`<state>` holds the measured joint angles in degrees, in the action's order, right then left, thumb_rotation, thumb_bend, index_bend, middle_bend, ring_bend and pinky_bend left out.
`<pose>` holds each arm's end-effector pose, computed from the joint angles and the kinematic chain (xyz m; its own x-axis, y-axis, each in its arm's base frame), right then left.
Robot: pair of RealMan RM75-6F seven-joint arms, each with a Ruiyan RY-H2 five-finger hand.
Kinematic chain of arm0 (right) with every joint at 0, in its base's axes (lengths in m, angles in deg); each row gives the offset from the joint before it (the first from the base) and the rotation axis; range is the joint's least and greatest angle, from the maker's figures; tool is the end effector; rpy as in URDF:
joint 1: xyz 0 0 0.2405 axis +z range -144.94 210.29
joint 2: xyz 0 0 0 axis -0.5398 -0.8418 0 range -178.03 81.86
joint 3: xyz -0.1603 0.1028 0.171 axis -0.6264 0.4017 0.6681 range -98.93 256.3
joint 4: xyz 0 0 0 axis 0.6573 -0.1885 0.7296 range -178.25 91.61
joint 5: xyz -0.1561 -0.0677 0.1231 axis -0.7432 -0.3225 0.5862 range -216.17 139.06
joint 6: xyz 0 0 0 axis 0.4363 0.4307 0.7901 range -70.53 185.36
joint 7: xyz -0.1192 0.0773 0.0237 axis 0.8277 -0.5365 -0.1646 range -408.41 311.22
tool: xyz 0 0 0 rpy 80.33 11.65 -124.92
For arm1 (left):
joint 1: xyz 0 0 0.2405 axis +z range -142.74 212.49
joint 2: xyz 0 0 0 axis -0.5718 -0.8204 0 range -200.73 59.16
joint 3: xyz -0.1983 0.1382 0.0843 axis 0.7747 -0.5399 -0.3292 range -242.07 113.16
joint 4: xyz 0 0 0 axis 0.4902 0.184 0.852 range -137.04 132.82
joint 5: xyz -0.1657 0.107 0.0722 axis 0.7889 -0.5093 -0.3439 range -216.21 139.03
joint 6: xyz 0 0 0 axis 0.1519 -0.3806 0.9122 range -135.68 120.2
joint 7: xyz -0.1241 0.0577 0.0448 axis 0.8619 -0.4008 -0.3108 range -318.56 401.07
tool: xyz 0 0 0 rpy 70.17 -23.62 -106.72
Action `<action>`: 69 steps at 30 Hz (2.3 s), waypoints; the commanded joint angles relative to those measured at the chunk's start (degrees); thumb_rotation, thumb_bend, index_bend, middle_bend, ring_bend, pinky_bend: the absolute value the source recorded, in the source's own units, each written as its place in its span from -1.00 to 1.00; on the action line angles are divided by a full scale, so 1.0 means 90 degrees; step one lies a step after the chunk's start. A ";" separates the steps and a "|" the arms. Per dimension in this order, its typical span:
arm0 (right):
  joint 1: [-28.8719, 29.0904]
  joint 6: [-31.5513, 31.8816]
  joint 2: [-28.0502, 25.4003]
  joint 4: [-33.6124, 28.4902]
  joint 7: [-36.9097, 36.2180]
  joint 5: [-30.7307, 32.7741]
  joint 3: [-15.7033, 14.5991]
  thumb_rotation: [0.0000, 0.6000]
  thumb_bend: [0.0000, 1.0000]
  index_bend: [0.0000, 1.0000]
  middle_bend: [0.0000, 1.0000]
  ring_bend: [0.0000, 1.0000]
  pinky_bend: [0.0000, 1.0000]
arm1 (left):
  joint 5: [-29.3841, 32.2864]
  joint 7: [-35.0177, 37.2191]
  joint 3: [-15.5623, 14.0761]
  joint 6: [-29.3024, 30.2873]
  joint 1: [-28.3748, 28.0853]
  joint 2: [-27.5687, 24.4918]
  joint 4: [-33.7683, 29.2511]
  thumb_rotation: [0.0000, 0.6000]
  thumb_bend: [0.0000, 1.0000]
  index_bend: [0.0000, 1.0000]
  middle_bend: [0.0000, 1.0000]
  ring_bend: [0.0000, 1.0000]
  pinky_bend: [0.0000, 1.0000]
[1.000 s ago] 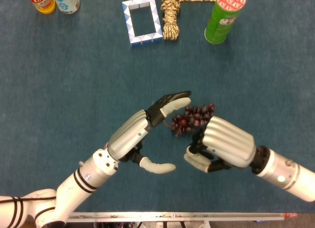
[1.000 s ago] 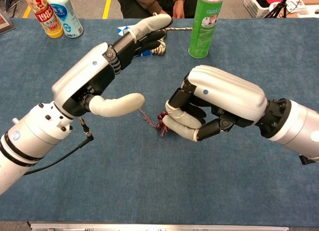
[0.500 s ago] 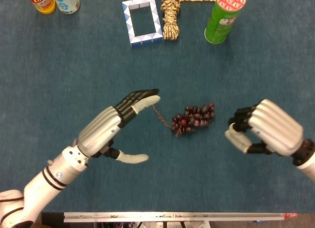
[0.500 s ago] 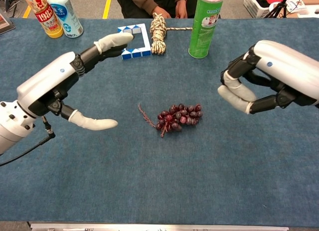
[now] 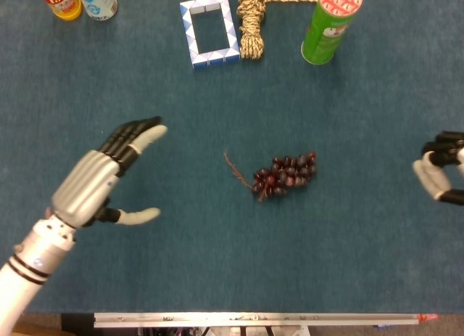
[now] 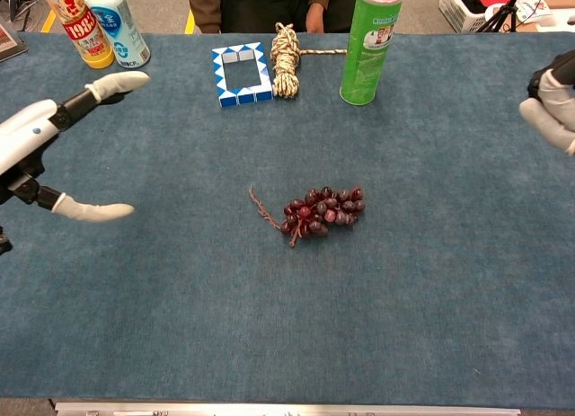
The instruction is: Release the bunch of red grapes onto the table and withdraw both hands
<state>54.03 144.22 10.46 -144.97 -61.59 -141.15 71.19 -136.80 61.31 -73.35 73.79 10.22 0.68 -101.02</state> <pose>-0.2118 -0.2032 0.1442 0.1948 -0.1600 0.9677 -0.8647 -0.4937 0.0924 -0.1994 0.2064 0.0724 -0.0238 0.3609 0.9323 0.8895 -0.4180 0.1845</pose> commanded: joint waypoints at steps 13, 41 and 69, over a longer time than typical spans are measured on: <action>-0.0942 0.0399 -0.0218 0.0542 0.0474 0.0551 0.0031 1.00 0.40 0.41 0.51 0.29 0.83 | 0.0530 -0.1249 0.0111 0.0654 0.0959 -0.0687 0.0063 1.00 -0.72 -0.98 -1.00 -1.00 -0.92; -0.1838 0.0723 -0.0111 0.0832 0.0536 0.0963 0.0447 1.00 0.40 0.41 0.51 0.29 0.83 | 0.0881 -0.1742 0.0644 0.1200 0.1923 -0.0839 0.0144 1.00 -0.72 -0.94 -1.00 -1.00 -0.92; -0.2011 0.0648 -0.0152 0.0858 0.0280 0.0865 0.0676 1.00 0.40 0.41 0.51 0.29 0.83 | 0.0700 -0.1705 0.0864 0.1099 0.2116 -0.0917 0.0056 1.00 -0.72 -0.94 -1.00 -1.00 -0.92</action>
<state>35.94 150.05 9.10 -137.24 -59.06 -133.35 77.27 -130.50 45.95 -65.59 83.68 29.26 -7.57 -100.51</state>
